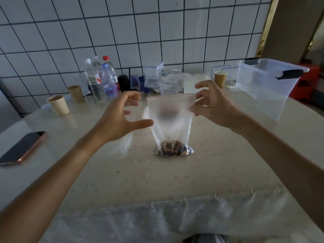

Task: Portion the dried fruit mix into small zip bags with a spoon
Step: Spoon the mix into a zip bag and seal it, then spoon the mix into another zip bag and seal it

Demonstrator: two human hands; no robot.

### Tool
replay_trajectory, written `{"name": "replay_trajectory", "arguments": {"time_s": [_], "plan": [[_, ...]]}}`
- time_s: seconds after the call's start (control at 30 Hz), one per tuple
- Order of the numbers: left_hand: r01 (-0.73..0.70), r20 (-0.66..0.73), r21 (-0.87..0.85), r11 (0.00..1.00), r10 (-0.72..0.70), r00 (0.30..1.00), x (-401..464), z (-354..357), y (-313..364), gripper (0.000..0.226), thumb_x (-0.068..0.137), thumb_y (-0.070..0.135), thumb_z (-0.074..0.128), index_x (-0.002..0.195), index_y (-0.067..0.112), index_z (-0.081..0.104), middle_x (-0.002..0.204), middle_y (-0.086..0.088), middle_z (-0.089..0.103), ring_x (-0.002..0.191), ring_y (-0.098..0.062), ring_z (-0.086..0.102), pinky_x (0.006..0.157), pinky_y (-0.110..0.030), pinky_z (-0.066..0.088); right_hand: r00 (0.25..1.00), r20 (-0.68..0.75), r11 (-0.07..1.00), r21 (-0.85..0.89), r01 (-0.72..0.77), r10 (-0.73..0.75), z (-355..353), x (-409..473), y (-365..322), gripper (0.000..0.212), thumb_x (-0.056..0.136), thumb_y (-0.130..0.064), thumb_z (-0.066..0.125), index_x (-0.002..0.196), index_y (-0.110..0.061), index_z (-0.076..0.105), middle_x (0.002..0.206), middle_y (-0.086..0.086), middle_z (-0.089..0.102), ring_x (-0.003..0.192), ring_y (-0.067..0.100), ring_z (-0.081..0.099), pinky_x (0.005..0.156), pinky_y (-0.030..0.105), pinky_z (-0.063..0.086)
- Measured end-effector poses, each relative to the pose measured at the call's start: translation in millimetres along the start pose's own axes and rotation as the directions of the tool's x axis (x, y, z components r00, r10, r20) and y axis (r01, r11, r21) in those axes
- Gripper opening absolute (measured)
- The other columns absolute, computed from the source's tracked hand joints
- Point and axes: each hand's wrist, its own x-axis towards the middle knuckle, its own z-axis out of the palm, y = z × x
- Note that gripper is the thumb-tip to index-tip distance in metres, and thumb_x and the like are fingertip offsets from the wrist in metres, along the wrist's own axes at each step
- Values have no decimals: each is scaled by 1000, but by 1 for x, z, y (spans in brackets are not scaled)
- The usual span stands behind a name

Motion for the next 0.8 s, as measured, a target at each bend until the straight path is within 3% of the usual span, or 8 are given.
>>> {"name": "replay_trajectory", "arguments": {"time_s": [0.07, 0.2, 0.3, 0.4, 0.5, 0.63, 0.73, 0.8], "plan": [[153, 126, -146, 977, -135, 983, -10, 18, -11, 85, 69, 53, 87, 141, 23, 53, 132, 13, 62, 119, 0, 63, 96, -25, 57, 996, 28, 982, 162, -94, 90, 8, -8, 12, 66, 86, -14, 84, 137, -16, 44, 113, 11, 67, 97, 29, 72, 84, 44, 62], [195, 304, -306, 932, -98, 948, -23, 60, -18, 49, 81, 47, 84, 125, 33, 68, 120, 20, 74, 112, 1, 69, 91, -15, 55, 967, 159, 946, 226, -233, 201, 29, -25, 32, 79, 71, -32, 92, 136, -14, 51, 121, 7, 73, 110, 22, 72, 95, 41, 59], [227, 192, -435, 871, -157, 969, -21, 84, -15, 30, 84, 39, 77, 105, 18, 78, 101, 4, 82, 96, -13, 78, 80, -23, 58, 951, 206, 936, 218, -275, 232, 50, -35, 45, 58, 73, -20, 91, 123, -8, 64, 112, 2, 78, 102, 16, 75, 93, 32, 58], [234, 138, -547, 804, -189, 972, -12, 93, -6, 18, 97, 26, 71, 101, 9, 76, 98, -6, 81, 91, -22, 80, 66, -18, 56, 957, 133, 923, 259, -286, 259, 60, -39, 55, 15, 90, -7, 77, 104, -2, 76, 89, 5, 76, 77, 12, 69, 77, 27, 54], [207, 110, -596, 776, -176, 978, -5, 99, 9, 23, 102, 29, 66, 104, 8, 74, 100, -4, 80, 93, -23, 80, 70, -24, 61, 941, 61, 861, 390, -328, 332, 51, -36, 55, 15, 102, -15, 63, 98, -7, 75, 95, 10, 80, 83, 18, 76, 69, 23, 56], [184, 124, -578, 795, -138, 983, 5, 111, 18, 25, 102, 31, 63, 113, 10, 72, 102, 1, 81, 94, -14, 78, 78, -24, 63, 924, -108, 849, 444, -285, 367, 26, -30, 60, 17, 104, -16, 59, 95, -9, 71, 89, 5, 80, 78, 19, 77, 64, 26, 58], [34, 78, -292, 956, -12, 997, 6, 123, 5, 18, 98, 32, 70, 110, 19, 75, 98, 9, 79, 94, 2, 73, 83, -11, 54, 891, -251, 877, 404, -260, 379, -5, -20, 71, 16, 103, -16, 60, 93, -11, 71, 84, 2, 79, 79, 21, 76, 69, 29, 57], [-49, 117, -94, 994, 60, 991, -1, 130, -4, 8, 97, 28, 73, 105, 29, 75, 99, 20, 76, 97, 9, 68, 89, -7, 48, 873, -314, 892, 378, -247, 375, -31, -8, 78, 15, 103, -14, 60, 92, -11, 70, 81, 2, 79, 77, 22, 75, 72, 31, 58]]}}
